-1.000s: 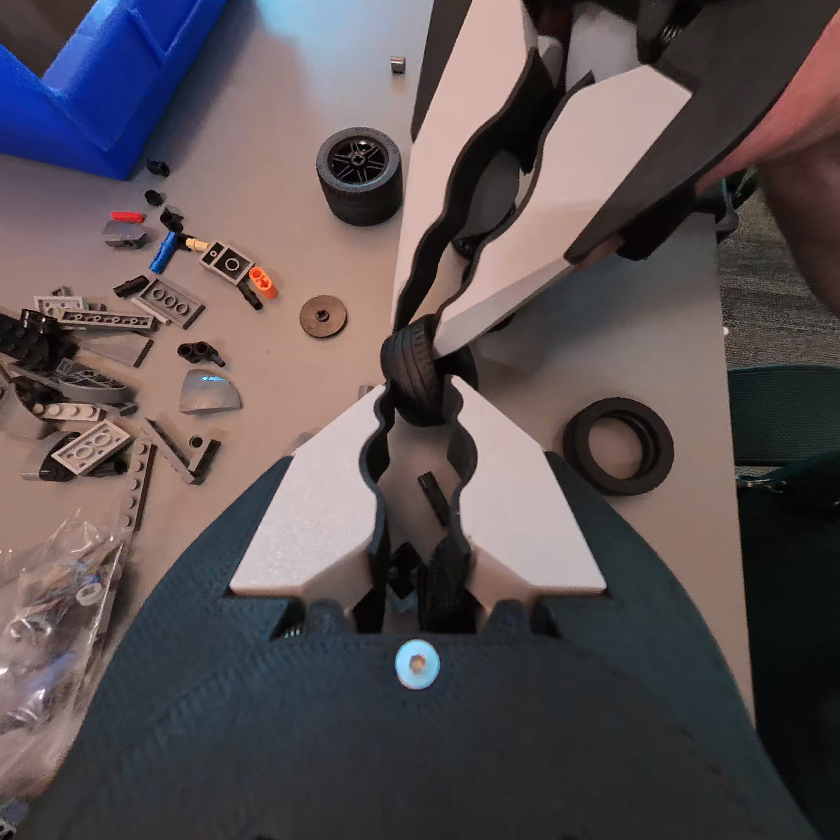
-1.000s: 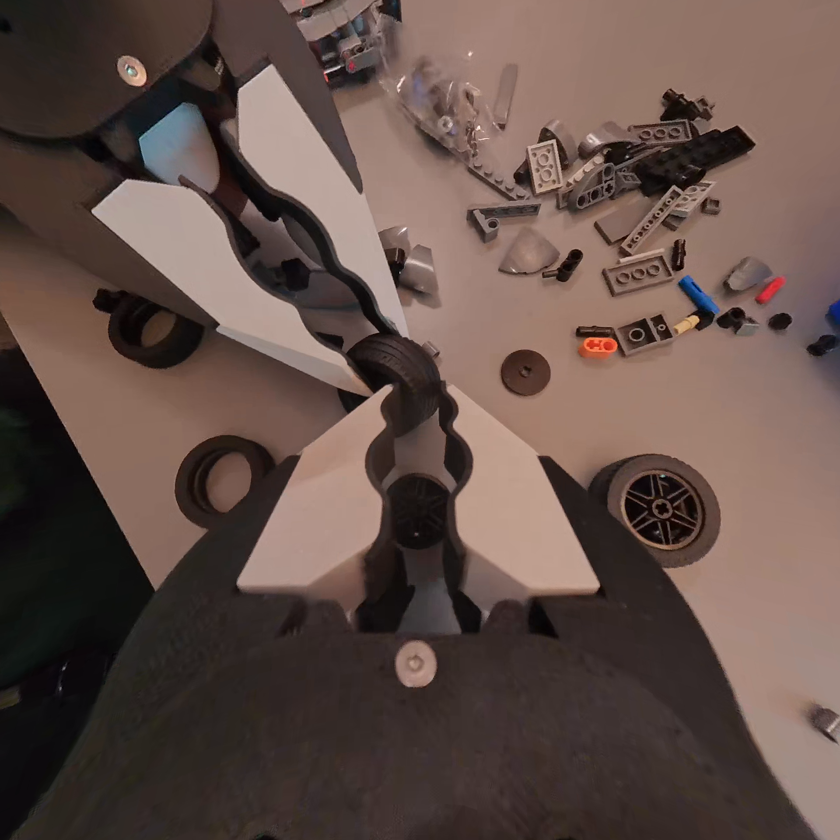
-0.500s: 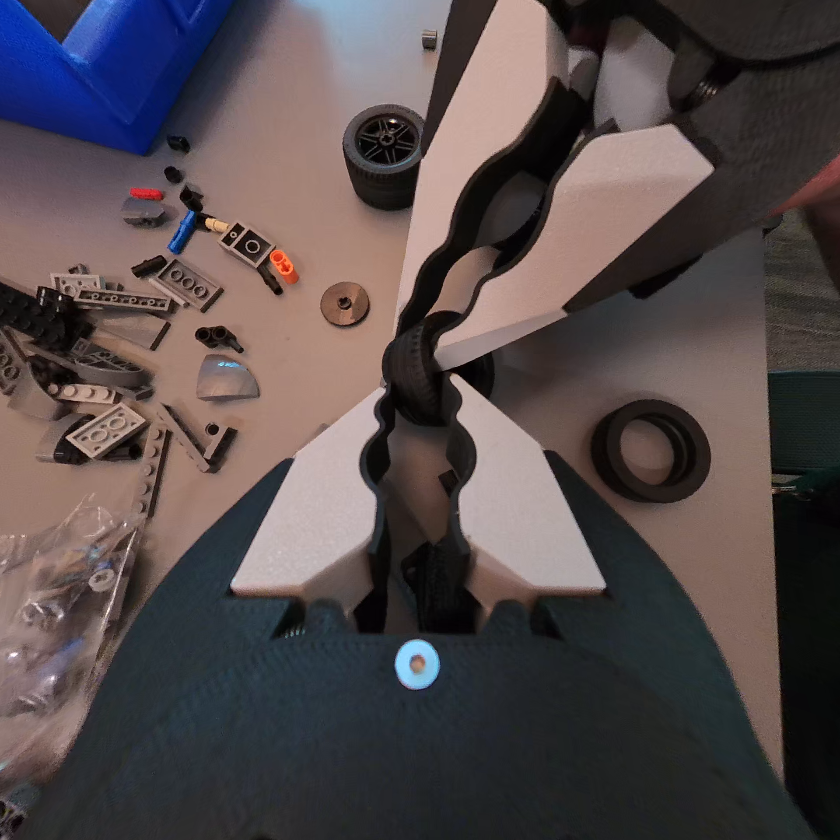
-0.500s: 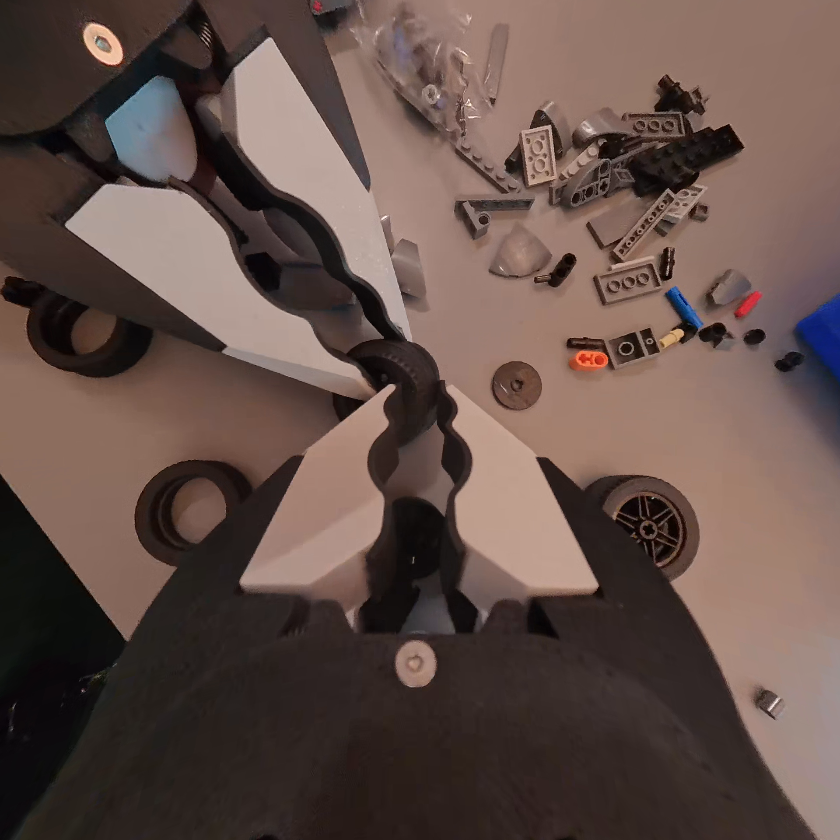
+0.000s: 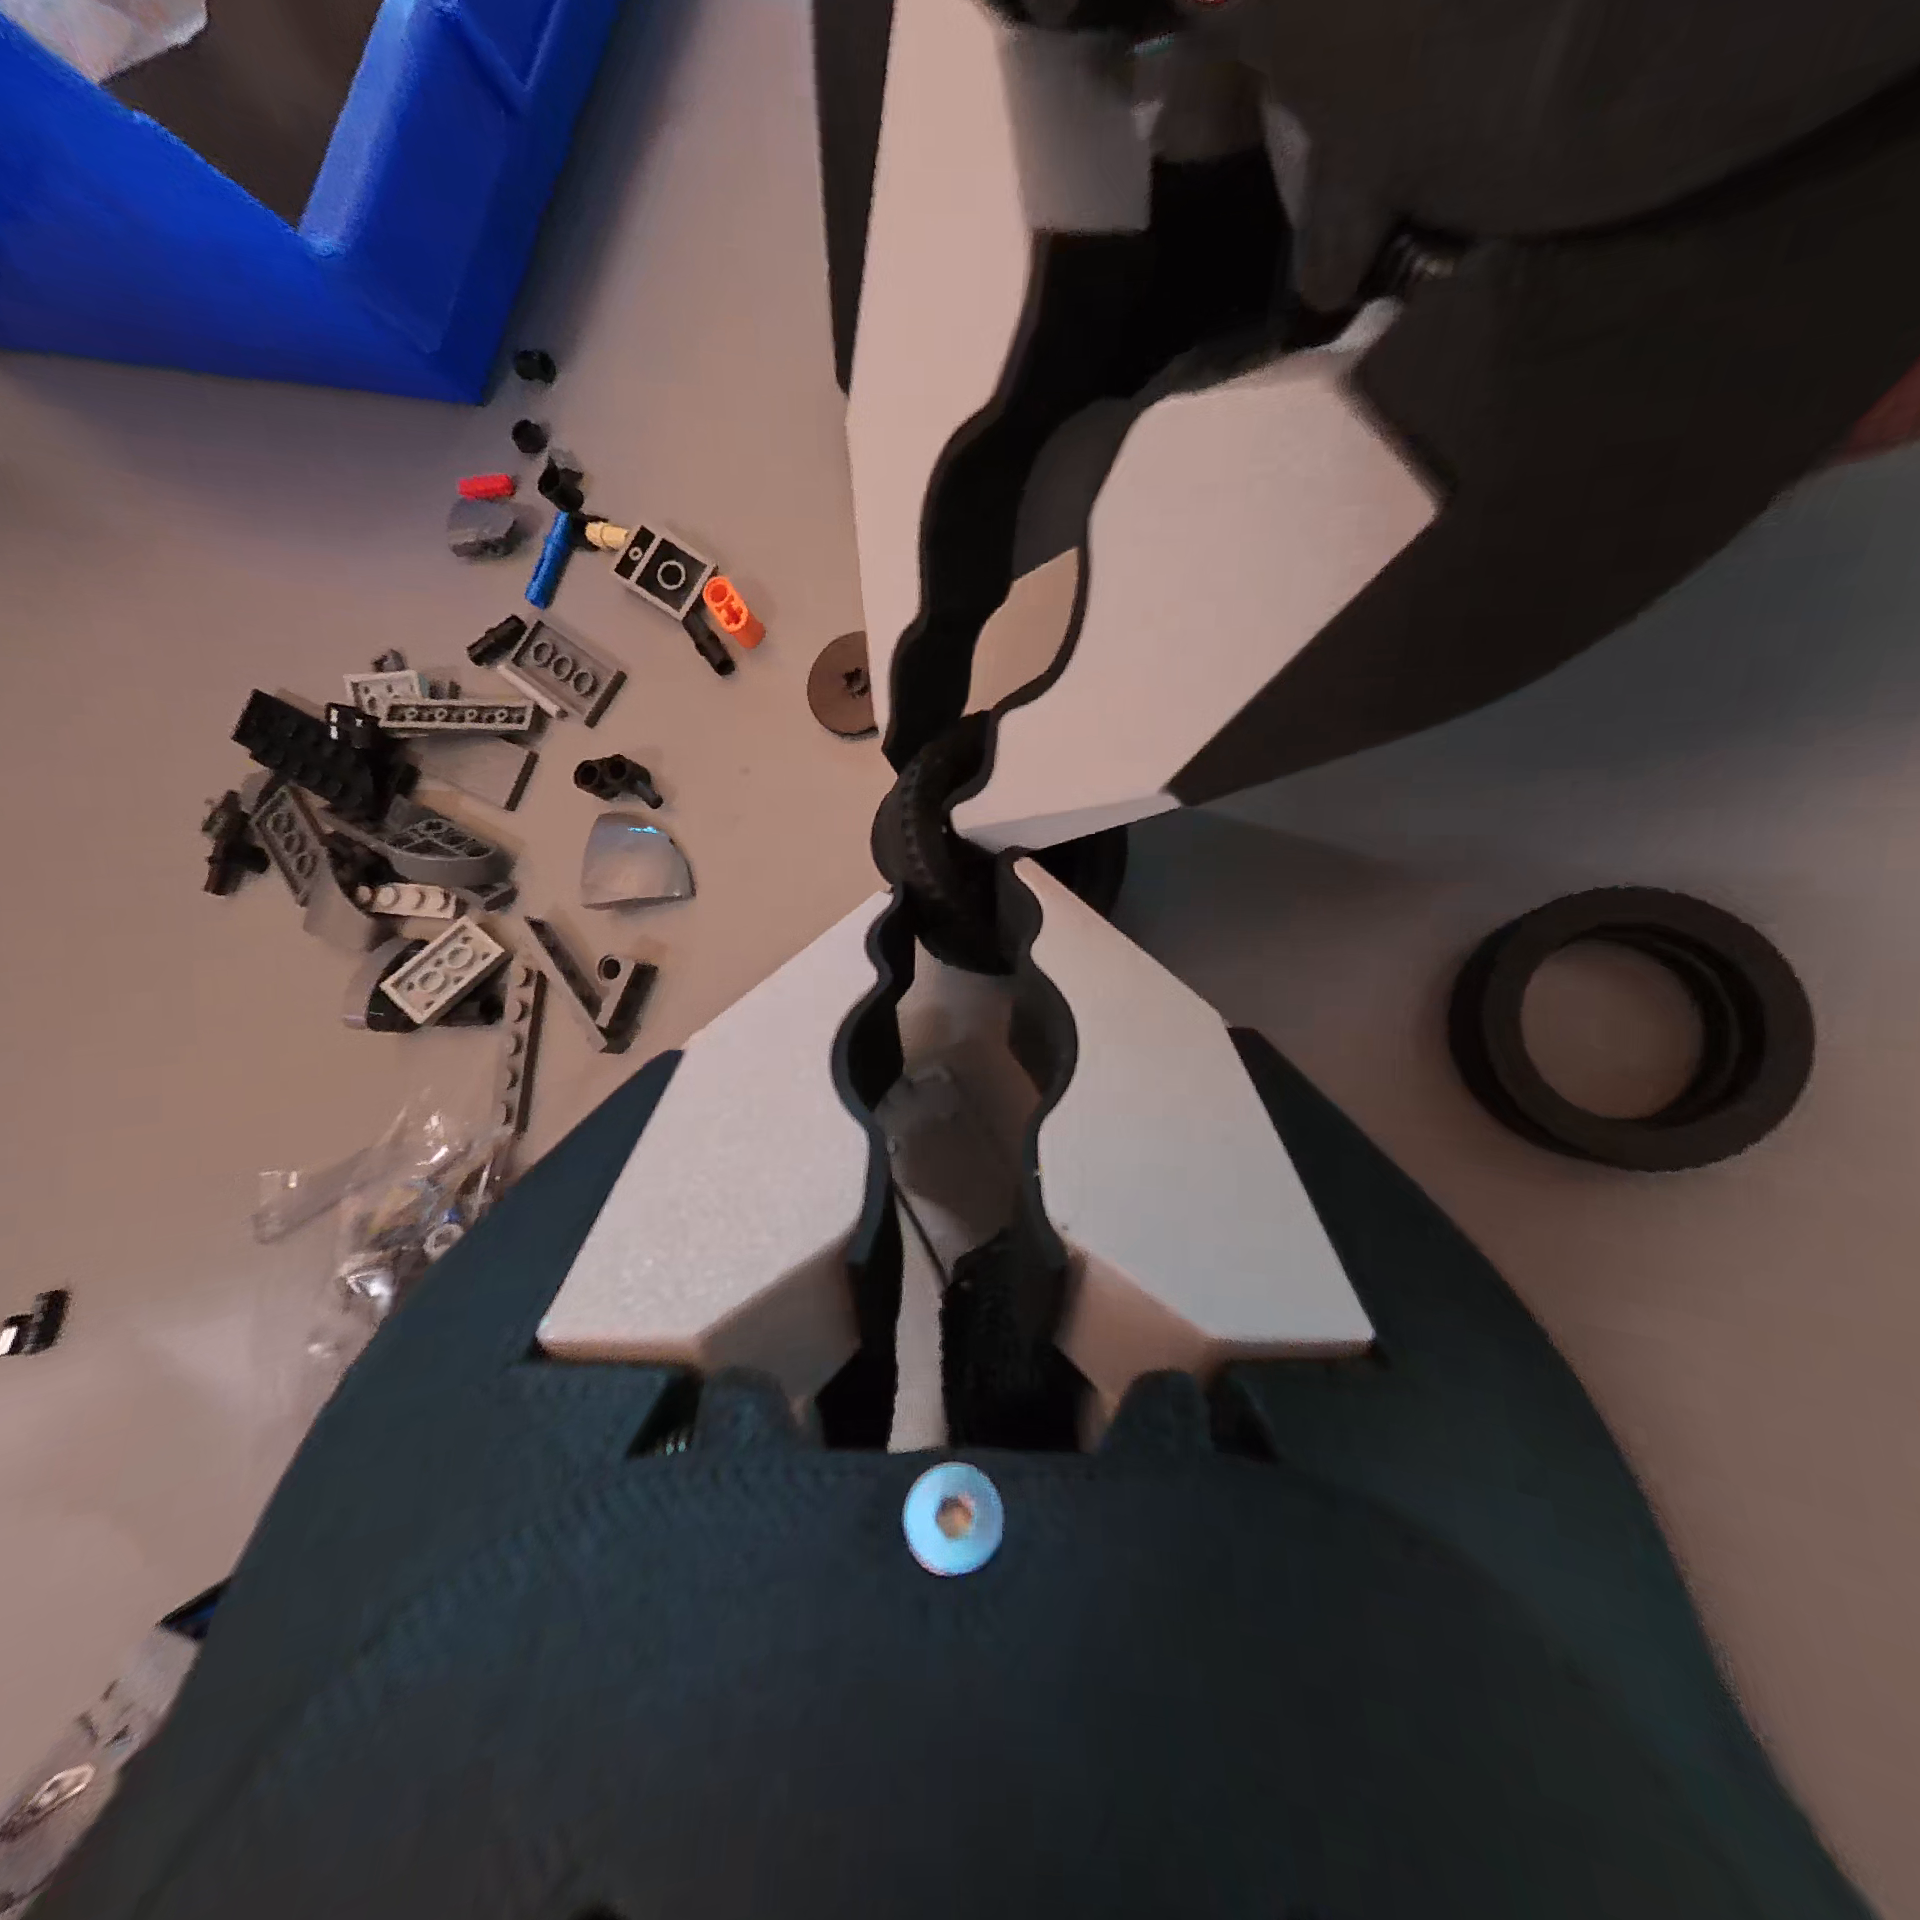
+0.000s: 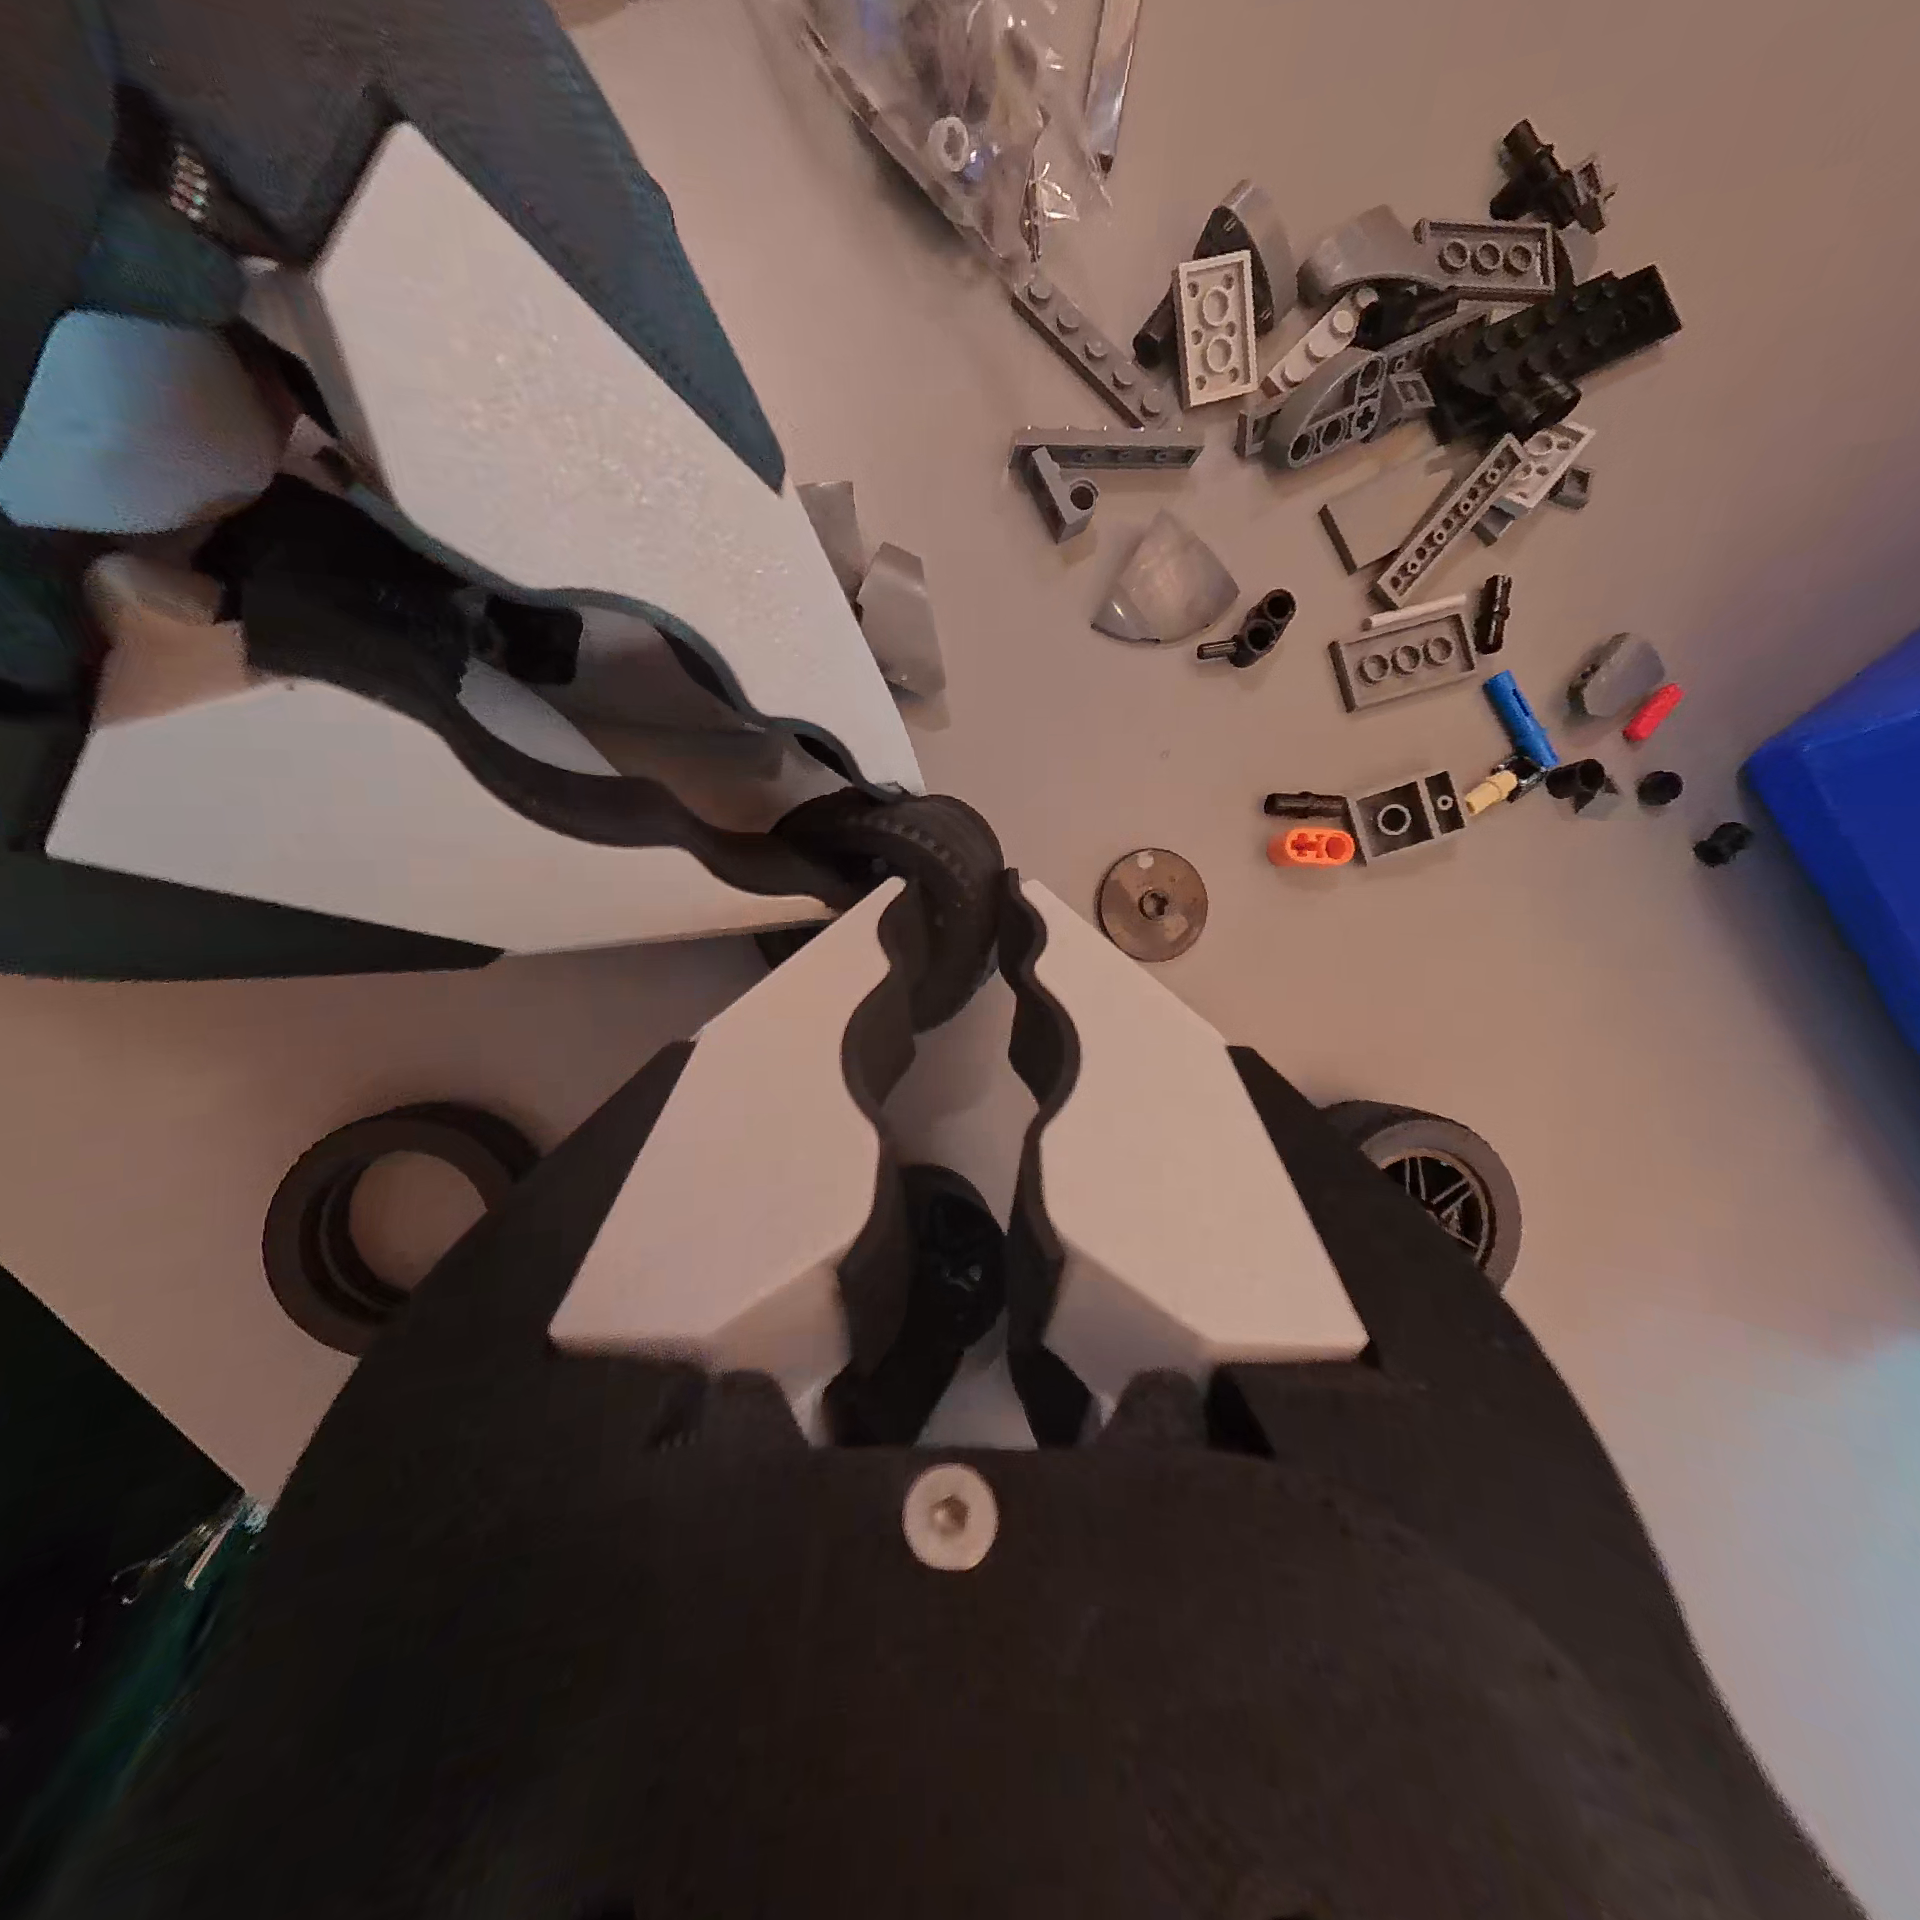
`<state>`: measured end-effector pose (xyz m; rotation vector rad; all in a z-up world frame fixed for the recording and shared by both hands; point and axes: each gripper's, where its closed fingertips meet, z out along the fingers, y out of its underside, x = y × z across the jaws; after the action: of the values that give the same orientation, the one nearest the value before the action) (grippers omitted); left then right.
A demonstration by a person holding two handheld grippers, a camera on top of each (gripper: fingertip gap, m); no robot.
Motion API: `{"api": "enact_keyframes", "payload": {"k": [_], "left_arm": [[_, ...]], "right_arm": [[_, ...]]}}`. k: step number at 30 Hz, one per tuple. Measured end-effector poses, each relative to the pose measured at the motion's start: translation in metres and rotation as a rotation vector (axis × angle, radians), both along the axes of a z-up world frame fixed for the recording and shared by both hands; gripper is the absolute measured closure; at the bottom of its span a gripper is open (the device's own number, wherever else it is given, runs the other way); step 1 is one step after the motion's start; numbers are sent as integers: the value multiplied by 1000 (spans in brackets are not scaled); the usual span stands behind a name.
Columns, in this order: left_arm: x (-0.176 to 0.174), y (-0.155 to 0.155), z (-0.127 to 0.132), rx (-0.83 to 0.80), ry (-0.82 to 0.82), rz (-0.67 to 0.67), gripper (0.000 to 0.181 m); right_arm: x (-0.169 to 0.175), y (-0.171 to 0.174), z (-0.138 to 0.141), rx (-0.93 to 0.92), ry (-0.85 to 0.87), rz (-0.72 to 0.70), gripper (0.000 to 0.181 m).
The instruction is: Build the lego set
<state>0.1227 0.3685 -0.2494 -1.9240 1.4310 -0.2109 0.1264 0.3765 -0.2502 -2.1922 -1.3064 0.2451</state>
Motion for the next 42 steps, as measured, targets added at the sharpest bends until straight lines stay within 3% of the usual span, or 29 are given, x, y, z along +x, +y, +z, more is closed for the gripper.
{"api": "enact_keyframes", "payload": {"k": [1, 8, 12, 19, 25, 33, 42], "left_arm": [[0, 0, 0, 17, 15, 0, 169], [-4, 6, 2, 147, 137, 16, 178], [-4, 10, 3, 128, 181, -17, 181], [1, 11, 4, -74, 79, -71, 180], [8, 8, 4, -140, 29, -90, 179], [10, 14, 3, -19, 97, -52, 181], [9, 14, 5, 56, 156, -56, 181]], "right_arm": [[0, 0, 0, -1, -8, -1, 170], [-1, 2, -1, 1, -57, 11, 169], [0, 3, -2, -14, -37, 20, 169], [2, 2, 2, -103, 120, 38, 165], [4, 0, 6, -118, 167, 57, 167], [6, 3, -3, -100, 66, 27, 169], [6, 2, -2, -110, 90, 43, 169]]}}
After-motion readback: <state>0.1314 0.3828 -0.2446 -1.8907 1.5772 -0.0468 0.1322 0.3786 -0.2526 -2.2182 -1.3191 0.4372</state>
